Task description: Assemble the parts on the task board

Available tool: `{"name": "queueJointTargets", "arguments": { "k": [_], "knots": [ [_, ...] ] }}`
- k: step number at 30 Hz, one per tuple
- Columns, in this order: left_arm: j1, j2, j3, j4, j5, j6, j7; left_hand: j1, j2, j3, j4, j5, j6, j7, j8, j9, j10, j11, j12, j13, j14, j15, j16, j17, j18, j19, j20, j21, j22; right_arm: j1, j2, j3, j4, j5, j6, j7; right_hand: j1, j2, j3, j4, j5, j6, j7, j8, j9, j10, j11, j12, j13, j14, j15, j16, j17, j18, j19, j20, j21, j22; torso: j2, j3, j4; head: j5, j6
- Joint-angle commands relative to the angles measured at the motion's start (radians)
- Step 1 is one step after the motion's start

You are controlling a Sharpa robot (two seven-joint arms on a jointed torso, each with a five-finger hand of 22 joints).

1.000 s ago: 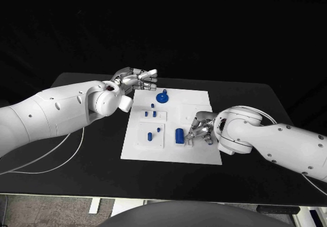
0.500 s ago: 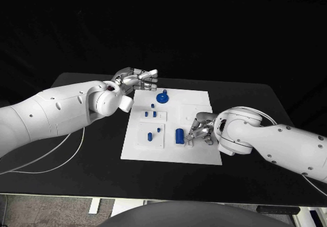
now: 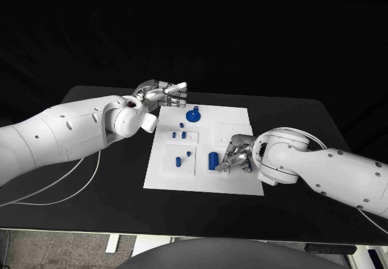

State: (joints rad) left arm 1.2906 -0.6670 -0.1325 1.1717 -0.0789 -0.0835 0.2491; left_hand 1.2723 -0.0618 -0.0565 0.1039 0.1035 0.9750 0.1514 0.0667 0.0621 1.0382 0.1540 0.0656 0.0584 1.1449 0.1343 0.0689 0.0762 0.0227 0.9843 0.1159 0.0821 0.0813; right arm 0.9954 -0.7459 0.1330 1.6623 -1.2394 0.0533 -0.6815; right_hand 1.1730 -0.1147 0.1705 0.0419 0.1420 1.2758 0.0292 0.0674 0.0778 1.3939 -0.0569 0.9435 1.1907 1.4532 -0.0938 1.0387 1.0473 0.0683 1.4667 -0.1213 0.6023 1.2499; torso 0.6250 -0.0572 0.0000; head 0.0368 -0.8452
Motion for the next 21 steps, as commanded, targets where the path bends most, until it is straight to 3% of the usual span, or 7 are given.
{"name": "queueJointTargets", "arguments": {
  "k": [1, 4, 14, 17, 21],
  "knots": [
    [0.002, 0.000, 0.001, 0.002, -0.002, 0.009, 0.006, -0.003, 0.007, 0.000, -0.006, -0.004, -0.003, 0.000, 0.001, 0.001, -0.005, 0.001, 0.001, 0.001, -0.007, -0.001, -0.004, 0.001, 0.004, -0.009, 0.001, 0.006, 0.001, -0.004, 0.005, -0.001, -0.006, -0.035, 0.009, 0.004, 0.011, 0.000, 0.006, 0.009, -0.023, 0.008, -0.003, -0.004, 0.000, 0.009, 0.002, 0.001, 0.001, 0.000, -0.007, 0.005, 0.000, -0.011, 0.047, -0.002, 0.006, 0.000, 0.000, 0.0003, 0.0008, 0.002, -0.001],
    [0.002, -0.001, 0.001, 0.003, -0.002, 0.009, 0.005, -0.003, 0.006, 0.000, -0.006, -0.004, -0.002, 0.001, 0.001, 0.001, -0.005, 0.001, 0.001, 0.001, -0.007, -0.002, -0.004, 0.001, 0.004, -0.009, 0.001, 0.006, 0.001, -0.005, 0.008, -0.001, -0.010, -0.048, 0.001, 0.000, 0.008, -0.002, 0.026, 0.019, -0.035, 0.009, -0.003, -0.004, 0.000, 0.010, 0.002, 0.003, 0.002, 0.000, -0.007, 0.006, 0.001, -0.011, 0.047, -0.002, 0.006, 0.000, 0.000, -0.0002, 0.0010, 0.002, -0.003],
    [0.002, -0.002, 0.001, 0.003, -0.003, 0.009, 0.004, -0.003, 0.006, 0.000, -0.006, -0.004, -0.002, 0.001, 0.001, 0.001, -0.005, 0.001, 0.001, 0.001, -0.007, -0.002, -0.004, 0.001, 0.004, -0.009, 0.001, 0.006, 0.001, -0.007, 0.011, -0.001, -0.021, -0.068, -0.016, -0.008, -0.044, 0.041, 0.051, 0.045, -0.041, 0.005, -0.004, -0.004, 0.002, 0.011, 0.001, 0.002, 0.001, 0.000, -0.007, 0.006, 0.000, -0.011, 0.047, -0.002, 0.007, -0.001, -0.001, -0.0005, -0.0010, 0.005, -0.004],
    [0.002, -0.002, 0.001, 0.004, -0.003, 0.009, 0.003, -0.003, 0.006, 0.000, -0.006, -0.004, -0.002, 0.001, 0.001, 0.001, -0.005, 0.001, 0.001, 0.001, -0.007, -0.002, -0.004, 0.001, 0.004, -0.009, 0.001, 0.006, 0.001, -0.007, 0.010, -0.001, -0.021, -0.067, -0.011, -0.007, -0.045, 0.016, 0.086, 0.044, -0.046, 0.007, -0.005, -0.003, 0.003, 0.011, 0.001, 0.001, 0.001, 0.000, -0.007, 0.006, -0.001, -0.011, 0.047, -0.002, 0.007, -0.003, -0.001, -0.0006, -0.0013, 0.006, -0.004],
    [0.002, -0.003, 0.001, 0.004, -0.004, 0.010, 0.003, -0.003, 0.007, 0.000, -0.005, -0.004, -0.002, 0.001, 0.001, 0.001, -0.005, 0.001, 0.001, 0.001, -0.008, -0.001, -0.004, 0.001, 0.004, -0.009, 0.001, 0.006, 0.001, -0.008, 0.005, -0.001, -0.018, -0.049, -0.001, 0.000, -0.038, -0.007, 0.074, 0.045, -0.004, 0.007, -0.004, -0.003, 0.003, 0.010, 0.001, -0.001, 0.000, -0.001, -0.007, 0.003, -0.003, -0.011, 0.047, -0.002, 0.006, -0.004, -0.001, 0.0000, -0.0015, 0.006, -0.003]
  ]
}}
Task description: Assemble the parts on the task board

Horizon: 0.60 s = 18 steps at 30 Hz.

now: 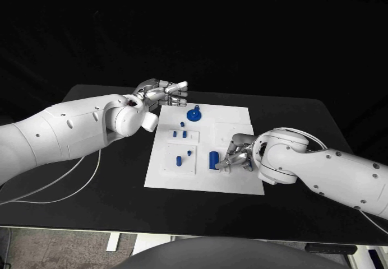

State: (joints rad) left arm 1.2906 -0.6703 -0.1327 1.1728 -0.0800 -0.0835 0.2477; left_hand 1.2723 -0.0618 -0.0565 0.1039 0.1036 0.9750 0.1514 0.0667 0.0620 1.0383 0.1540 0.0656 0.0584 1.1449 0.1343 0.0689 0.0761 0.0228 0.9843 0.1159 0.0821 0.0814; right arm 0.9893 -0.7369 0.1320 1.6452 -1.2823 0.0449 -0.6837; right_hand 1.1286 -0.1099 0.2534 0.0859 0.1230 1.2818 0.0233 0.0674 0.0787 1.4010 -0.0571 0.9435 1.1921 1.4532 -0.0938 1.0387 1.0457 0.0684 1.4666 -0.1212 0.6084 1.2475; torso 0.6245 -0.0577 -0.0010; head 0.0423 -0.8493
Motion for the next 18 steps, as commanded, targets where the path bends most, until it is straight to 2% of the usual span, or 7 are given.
{"name": "queueJointTargets", "arguments": {
  "k": [1, 4, 7, 9, 12, 14, 18],
  "knots": [
    [0.002, 0.000, 0.001, 0.003, -0.003, 0.010, 0.004, -0.003, 0.007, 0.000, -0.004, -0.004, -0.002, 0.001, 0.001, 0.001, -0.005, 0.001, 0.001, 0.001, -0.008, -0.001, -0.004, 0.001, 0.004, -0.009, 0.001, 0.006, 0.001, -0.002, -0.007, 0.000, 0.001, 0.001, 0.010, 0.005, 0.007, -0.017, -0.024, 0.001, 0.034, 0.001, 0.003, -0.003, 0.001, 0.002, 0.002, -0.002, -0.002, -0.001, -0.008, 0.003, -0.002, -0.011, 0.046, -0.003, -0.001, -0.002, -0.001, 0.0008, -0.0008, 0.000, 0.001],
    [0.002, 0.000, 0.001, 0.003, -0.003, 0.011, 0.004, -0.003, 0.007, 0.000, -0.004, -0.004, -0.002, 0.001, 0.001, 0.001, -0.005, 0.001, 0.001, 0.001, -0.008, -0.001, -0.004, 0.001, 0.004, -0.009, 0.001, 0.006, 0.001, -0.003, -0.016, 0.000, 0.008, 0.020, 0.011, 0.013, 0.018, -0.022, -0.056, 0.009, 0.040, -0.002, 0.004, -0.004, 0.000, 0.000, 0.002, -0.003, -0.002, -0.001, -0.007, 0.002, -0.003, -0.010, 0.046, -0.003, -0.005, -0.004, 0.000, 0.0009, -0.0006, -0.001, 0.003],
    [0.002, -0.001, 0.001, 0.003, -0.003, 0.011, 0.004, -0.003, 0.007, 0.000, -0.004, -0.004, -0.002, 0.001, 0.001, 0.001, -0.005, 0.001, 0.001, 0.001, -0.008, -0.001, -0.004, 0.001, 0.004, -0.009, 0.001, 0.006, 0.001, -0.004, -0.031, 0.000, 0.020, 0.039, 0.001, 0.024, 0.028, -0.033, -0.065, 0.027, 0.033, -0.029, 0.013, -0.004, 0.004, -0.005, 0.008, 0.013, 0.013, -0.002, -0.005, 0.001, -0.003, -0.007, 0.046, -0.001, -0.007, -0.005, 0.000, 0.0014, -0.0011, -0.002, 0.004],
    [0.002, -0.002, 0.001, 0.003, -0.003, 0.011, 0.004, -0.003, 0.007, 0.000, -0.004, -0.004, -0.002, 0.001, 0.001, 0.001, -0.005, 0.001, 0.001, 0.001, -0.008, -0.001, -0.004, 0.001, 0.004, -0.009, 0.001, 0.006, 0.001, -0.004, -0.043, 0.001, 0.028, 0.048, -0.007, 0.033, 0.036, -0.035, -0.070, 0.038, 0.027, -0.040, 0.016, -0.004, 0.021, -0.005, 0.010, 0.021, 0.020, -0.001, -0.003, 0.003, 0.000, -0.003, 0.047, 0.002, -0.003, -0.003, 0.000, 0.0016, -0.0016, -0.003, 0.005],
    [0.002, -0.003, 0.001, 0.004, -0.003, 0.011, 0.005, -0.003, 0.007, 0.000, -0.004, -0.004, -0.002, 0.001, 0.001, 0.001, -0.005, 0.001, 0.001, 0.001, -0.008, -0.001, -0.004, 0.001, 0.004, -0.009, 0.001, 0.006, 0.001, -0.004, -0.066, 0.007, 0.039, 0.056, -0.026, 0.045, 0.041, -0.030, -0.067, 0.035, 0.018, -0.062, 0.022, -0.004, 0.022, 0.005, 0.015, 0.044, 0.034, 0.000, -0.001, 0.009, 0.005, -0.002, 0.048, 0.003, 0.002, -0.002, -0.001, 0.0013, -0.0027, -0.006, 0.008],
    [0.002, -0.005, 0.001, 0.004, -0.003, 0.011, 0.005, -0.003, 0.007, 0.000, -0.004, -0.004, -0.002, 0.001, 0.001, 0.001, -0.005, 0.001, 0.001, 0.001, -0.008, -0.001, -0.004, 0.001, 0.004, -0.009, 0.001, 0.006, 0.001, -0.005, -0.086, 0.021, 0.045, 0.069, -0.039, 0.065, 0.043, -0.028, -0.062, 0.031, 0.010, -0.062, 0.022, -0.003, 0.027, 0.008, 0.015, 0.055, 0.041, 0.000, -0.001, 0.010, 0.005, 0.000, 0.048, 0.004, 0.007, -0.001, -0.002, 0.0007, -0.0032, -0.009, 0.010],
    [0.001, -0.009, 0.001, 0.006, -0.003, 0.011, 0.006, -0.003, 0.007, 0.000, -0.004, -0.004, -0.002, 0.001, 0.001, 0.001, -0.005, 0.001, 0.001, 0.001, -0.008, -0.001, -0.004, 0.001, 0.004, -0.009, 0.001, 0.006, 0.001, -0.005, -0.112, 0.051, 0.046, 0.100, -0.043, 0.097, 0.042, -0.014, -0.061, 0.011, 0.005, -0.068, 0.023, -0.004, 0.033, 0.012, 0.016, 0.082, 0.059, 0.000, 0.000, 0.015, 0.007, 0.001, 0.048, 0.005, 0.012, -0.001, 0.000, 0.0029, -0.0055, -0.013, 0.015]
  ]
}}
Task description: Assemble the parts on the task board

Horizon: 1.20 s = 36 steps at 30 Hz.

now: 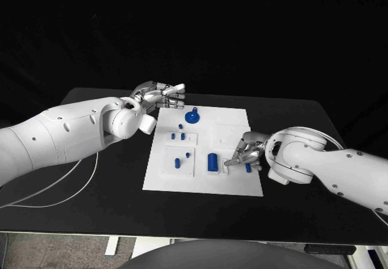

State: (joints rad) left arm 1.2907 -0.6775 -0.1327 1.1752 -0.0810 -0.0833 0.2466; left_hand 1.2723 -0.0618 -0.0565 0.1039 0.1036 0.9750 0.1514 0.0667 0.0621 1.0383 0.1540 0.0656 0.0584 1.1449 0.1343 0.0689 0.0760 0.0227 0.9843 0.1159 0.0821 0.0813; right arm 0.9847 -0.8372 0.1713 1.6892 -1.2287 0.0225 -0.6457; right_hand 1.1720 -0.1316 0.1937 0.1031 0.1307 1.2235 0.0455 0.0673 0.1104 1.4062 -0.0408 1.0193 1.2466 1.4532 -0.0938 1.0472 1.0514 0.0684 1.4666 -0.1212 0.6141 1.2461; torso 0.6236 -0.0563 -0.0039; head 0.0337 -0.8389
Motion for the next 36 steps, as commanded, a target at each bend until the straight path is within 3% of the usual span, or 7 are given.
{"name": "queueJointTargets", "arguments": {
  "k": [1, 7, 15, 19, 24, 31, 36],
  "knots": [
    [0.001, -0.002, 0.001, 0.004, -0.003, 0.010, 0.008, -0.003, 0.007, 0.001, -0.004, -0.004, -0.003, 0.002, 0.001, 0.001, -0.005, 0.001, 0.001, 0.001, -0.007, -0.002, -0.004, 0.002, 0.004, -0.009, 0.001, 0.006, 0.001, 0.000, -0.018, 0.020, 0.000, 0.052, -0.020, 0.063, -0.001, 0.008, -0.001, -0.007, -0.002, -0.009, 0.000, -0.004, 0.002, 0.007, 0.000, 0.008, 0.005, 0.000, 0.000, 0.006, 0.001, 0.001, 0.048, 0.005, 0.006, 0.001, 0.000, 0.0020, -0.0033, -0.006, 0.005],
    [0.001, -0.005, 0.001, 0.007, -0.003, 0.009, 0.010, -0.003, 0.007, 0.001, -0.004, -0.004, -0.003, 0.002, 0.001, 0.001, -0.005, 0.001, 0.001, 0.001, -0.007, -0.002, -0.004, 0.002, 0.004, -0.009, 0.001, 0.006, 0.001, 0.000, -0.048, 0.048, -0.027, 0.061, 0.016, 0.075, 0.009, 0.032, 0.014, -0.058, 0.005, -0.006, -0.002, -0.004, 0.004, 0.009, 0.000, 0.015, 0.009, 0.000, -0.001, 0.010, 0.002, 0.001, 0.048, 0.004, 0.010, 0.001, -0.001, 0.0010, -0.0024, -0.017, 0.009],
    [0.001, -0.007, 0.000, 0.011, -0.003, 0.007, 0.010, -0.003, 0.008, -0.001, -0.007, -0.004, -0.003, 0.003, 0.001, 0.001, -0.004, 0.001, 0.001, 0.001, -0.007, -0.002, -0.004, 0.002, 0.004, -0.009, 0.000, 0.007, 0.001, 0.000, -0.065, 0.058, -0.077, -0.003, 0.108, 0.006, -0.011, 0.035, 0.031, -0.073, -0.032, -0.022, 0.003, -0.004, -0.003, 0.001, 0.001, -0.011, -0.008, -0.002, 0.002, -0.003, -0.011, 0.002, 0.045, 0.007, -0.018, -0.011, 0.000, 0.0018, -0.0029, -0.025, 0.015],
    [0.001, -0.007, 0.000, 0.012, -0.003, 0.008, 0.010, -0.003, 0.008, -0.001, -0.007, -0.004, -0.003, 0.003, 0.001, 0.001, -0.004, 0.001, 0.001, 0.001, -0.007, -0.002, -0.004, 0.002, 0.004, -0.009, 0.000, 0.007, 0.001, -0.008, -0.061, 0.059, -0.090, -0.055, 0.136, -0.038, -0.014, -0.002, 0.090, -0.032, -0.073, -0.002, -0.002, -0.004, 0.003, 0.002, -0.001, -0.014, -0.011, -0.001, 0.002, -0.005, -0.012, -0.002, 0.045, 0.008, -0.022, -0.014, 0.000, 0.0011, -0.0020, -0.028, 0.015],
    [0.001, -0.007, -0.001, 0.013, -0.003, 0.009, 0.009, -0.004, 0.008, -0.001, -0.007, -0.004, -0.001, 0.002, 0.002, 0.001, -0.004, 0.001, 0.002, 0.001, -0.007, -0.002, -0.004, 0.002, 0.004, -0.009, 0.001, 0.007, 0.001, -0.023, -0.052, 0.058, -0.102, -0.090, 0.153, -0.071, -0.017, -0.008, 0.092, -0.021, -0.073, 0.001, -0.003, -0.003, 0.006, 0.002, -0.001, -0.016, -0.012, -0.001, 0.002, -0.005, -0.012, -0.002, 0.045, 0.007, -0.024, -0.014, 0.001, 0.0018, 0.0012, -0.031, 0.015],
    [0.001, -0.007, -0.001, 0.013, -0.003, 0.010, 0.008, -0.004, 0.006, -0.001, -0.006, -0.005, -0.002, 0.002, 0.001, 0.001, -0.004, 0.001, 0.001, 0.001, -0.007, -0.002, -0.004, 0.002, 0.004, -0.009, 0.001, 0.007, 0.001, -0.038, -0.033, 0.055, -0.112, -0.104, 0.151, -0.096, -0.033, -0.036, 0.083, 0.064, -0.076, 0.003, -0.004, -0.003, 0.044, 0.002, -0.003, -0.016, -0.012, -0.001, 0.000, -0.005, -0.011, -0.004, 0.046, 0.005, -0.023, -0.016, 0.002, 0.0002, 0.0018, -0.031, 0.013],
    [0.001, -0.008, -0.001, 0.014, -0.003, 0.010, 0.007, -0.004, 0.005, 0.000, -0.003, -0.005, -0.002, 0.002, 0.001, 0.001, -0.005, 0.001, 0.001, 0.001, -0.007, -0.002, -0.004, 0.002, 0.004, -0.009, 0.001, 0.006, 0.001, -0.043, -0.023, 0.053, -0.120, -0.127, 0.150, -0.105, -0.045, -0.047, 0.081, 0.086, -0.079, 0.001, -0.004, -0.003, 0.053, 0.002, -0.003, -0.019, -0.013, -0.001, 0.000, -0.006, -0.010, -0.004, 0.046, 0.004, -0.023, -0.016, 0.001, 0.0001, 0.0016, -0.029, 0.011]
  ]
}}
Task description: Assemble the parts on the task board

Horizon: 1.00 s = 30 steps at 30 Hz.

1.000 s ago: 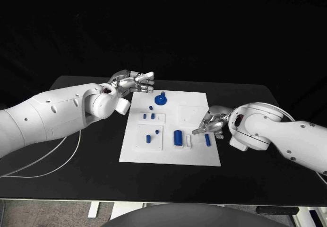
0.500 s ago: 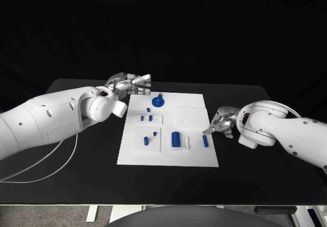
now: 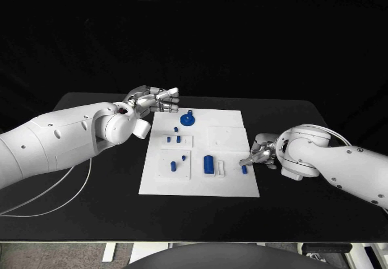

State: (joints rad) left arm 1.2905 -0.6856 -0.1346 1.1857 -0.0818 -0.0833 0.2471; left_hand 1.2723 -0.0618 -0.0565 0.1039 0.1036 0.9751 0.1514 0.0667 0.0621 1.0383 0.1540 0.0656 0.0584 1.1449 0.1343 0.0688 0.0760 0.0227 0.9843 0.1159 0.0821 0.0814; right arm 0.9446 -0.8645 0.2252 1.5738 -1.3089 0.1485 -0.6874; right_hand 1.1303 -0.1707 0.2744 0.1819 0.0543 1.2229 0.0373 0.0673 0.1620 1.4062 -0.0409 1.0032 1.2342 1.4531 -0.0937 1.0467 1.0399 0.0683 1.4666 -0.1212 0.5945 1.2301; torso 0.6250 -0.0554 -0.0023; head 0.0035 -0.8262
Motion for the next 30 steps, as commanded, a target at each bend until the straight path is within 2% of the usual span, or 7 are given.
{"name": "queueJointTargets", "arguments": {
  "k": [1, 6, 9, 15, 20, 26, 30],
  "knots": [
    [0.001, 0.000, 0.001, 0.003, -0.002, 0.010, 0.007, -0.004, 0.005, 0.000, -0.003, -0.005, -0.003, 0.002, 0.001, 0.001, -0.005, 0.001, 0.001, 0.001, -0.007, -0.002, -0.004, 0.002, 0.004, -0.009, 0.000, 0.006, 0.001, -0.004, 0.005, -0.001, -0.005, -0.049, 0.024, -0.063, -0.004, -0.010, 0.001, 0.010, -0.003, 0.001, 0.004, -0.003, 0.003, 0.002, -0.003, -0.004, -0.001, -0.001, 0.000, -0.006, 0.001, -0.004, 0.046, 0.004, -0.004, -0.001, 0.000, -0.0009, 0.0000, 0.001, -0.001],
    [0.001, 0.000, 0.000, 0.004, -0.002, 0.010, 0.006, -0.004, 0.005, 0.000, -0.003, -0.005, -0.003, 0.002, 0.001, 0.001, -0.005, 0.001, 0.001, 0.001, -0.007, -0.002, -0.004, 0.002, 0.004, -0.009, 0.000, 0.006, 0.001, -0.007, 0.016, -0.005, -0.011, -0.062, 0.031, -0.068, -0.005, -0.012, 0.000, 0.017, -0.003, 0.001, 0.004, -0.003, 0.005, 0.002, -0.003, -0.004, -0.001, -0.001, -0.001, -0.006, 0.001, -0.004, 0.046, 0.004, -0.005, -0.001, 0.000, -0.0008, -0.0009, 0.003, -0.004],
    [0.001, 0.000, 0.000, 0.004, -0.002, 0.012, 0.005, -0.004, 0.003, 0.001, 0.001, -0.005, -0.003, 0.002, 0.001, 0.001, -0.004, 0.001, 0.002, 0.001, -0.007, -0.002, -0.004, 0.002, 0.004, -0.009, 0.000, 0.006, 0.001, -0.009, 0.022, -0.010, -0.015, -0.079, 0.043, -0.071, 0.008, -0.008, 0.007, 0.006, 0.000, 0.002, 0.003, -0.003, 0.008, 0.002, -0.003, -0.005, -0.001, -0.001, 0.000, -0.006, 0.002, -0.005, 0.045, 0.004, -0.004, -0.001, 0.000, -0.0005, -0.0003, 0.003, -0.006],
    [0.002, -0.001, 0.000, 0.004, -0.003, 0.013, 0.003, -0.004, 0.003, 0.001, 0.001, -0.005, -0.003, 0.002, 0.001, 0.001, -0.004, 0.001, 0.002, 0.001, -0.007, -0.002, -0.004, 0.002, 0.004, -0.009, 0.000, 0.006, 0.001, -0.010, 0.030, -0.028, -0.023, -0.123, 0.094, -0.074, 0.013, 0.007, 0.013, -0.046, 0.008, 0.006, 0.001, -0.004, 0.016, 0.000, -0.004, -0.006, -0.002, -0.001, 0.000, -0.008, 0.000, -0.006, 0.045, 0.005, -0.007, -0.002, 0.000, -0.0013, -0.0010, 0.005, -0.011],
    [0.002, -0.001, 0.000, 0.004, -0.004, 0.013, 0.002, -0.004, 0.003, 0.001, 0.001, -0.005, -0.003, 0.002, 0.001, 0.001, -0.004, 0.001, 0.002, 0.001, -0.007, -0.002, -0.004, 0.002, 0.004, -0.009, 0.000, 0.006, 0.001, -0.010, 0.037, -0.038, -0.027, -0.144, 0.109, -0.075, 0.018, 0.011, 0.015, -0.074, 0.014, 0.008, 0.000, -0.004, 0.019, -0.001, -0.005, -0.009, -0.004, -0.001, 0.000, -0.011, -0.001, -0.007, 0.045, 0.005, -0.010, -0.003, 0.000, 0.0001, -0.0016, 0.006, -0.014],
    [0.002, -0.001, 0.000, 0.005, -0.005, 0.014, 0.001, -0.003, 0.000, 0.003, 0.005, -0.005, -0.003, 0.002, 0.001, 0.001, -0.005, 0.001, 0.001, 0.001, -0.007, -0.002, -0.004, 0.002, 0.004, -0.010, 0.001, 0.006, 0.001, -0.010, 0.044, -0.051, -0.025, -0.156, 0.118, -0.076, 0.026, 0.016, 0.015, -0.108, 0.030, 0.008, -0.001, -0.004, 0.022, -0.002, -0.006, -0.010, -0.005, -0.001, 0.000, -0.011, 0.000, -0.008, 0.044, 0.005, -0.013, -0.003, -0.001, -0.0019, -0.0004, 0.006, -0.017],
    [0.002, -0.002, 0.000, 0.005, -0.006, 0.014, 0.000, -0.003, 0.000, 0.003, 0.005, -0.005, -0.003, 0.002, 0.001, 0.001, -0.005, 0.001, 0.001, 0.001, -0.007, -0.002, -0.004, 0.002, 0.004, -0.010, 0.001, 0.006, 0.001, -0.010, 0.047, -0.059, -0.022, -0.159, 0.127, -0.076, 0.031, 0.015, 0.014, -0.127, 0.049, 0.007, -0.001, -0.004, 0.022, -0.004, -0.005, -0.011, -0.005, -0.001, 0.000, -0.013, -0.001, -0.009, 0.044, 0.005, -0.012, -0.002, -0.001, -0.0011, -0.0004, 0.006, -0.017]
  ]
}}
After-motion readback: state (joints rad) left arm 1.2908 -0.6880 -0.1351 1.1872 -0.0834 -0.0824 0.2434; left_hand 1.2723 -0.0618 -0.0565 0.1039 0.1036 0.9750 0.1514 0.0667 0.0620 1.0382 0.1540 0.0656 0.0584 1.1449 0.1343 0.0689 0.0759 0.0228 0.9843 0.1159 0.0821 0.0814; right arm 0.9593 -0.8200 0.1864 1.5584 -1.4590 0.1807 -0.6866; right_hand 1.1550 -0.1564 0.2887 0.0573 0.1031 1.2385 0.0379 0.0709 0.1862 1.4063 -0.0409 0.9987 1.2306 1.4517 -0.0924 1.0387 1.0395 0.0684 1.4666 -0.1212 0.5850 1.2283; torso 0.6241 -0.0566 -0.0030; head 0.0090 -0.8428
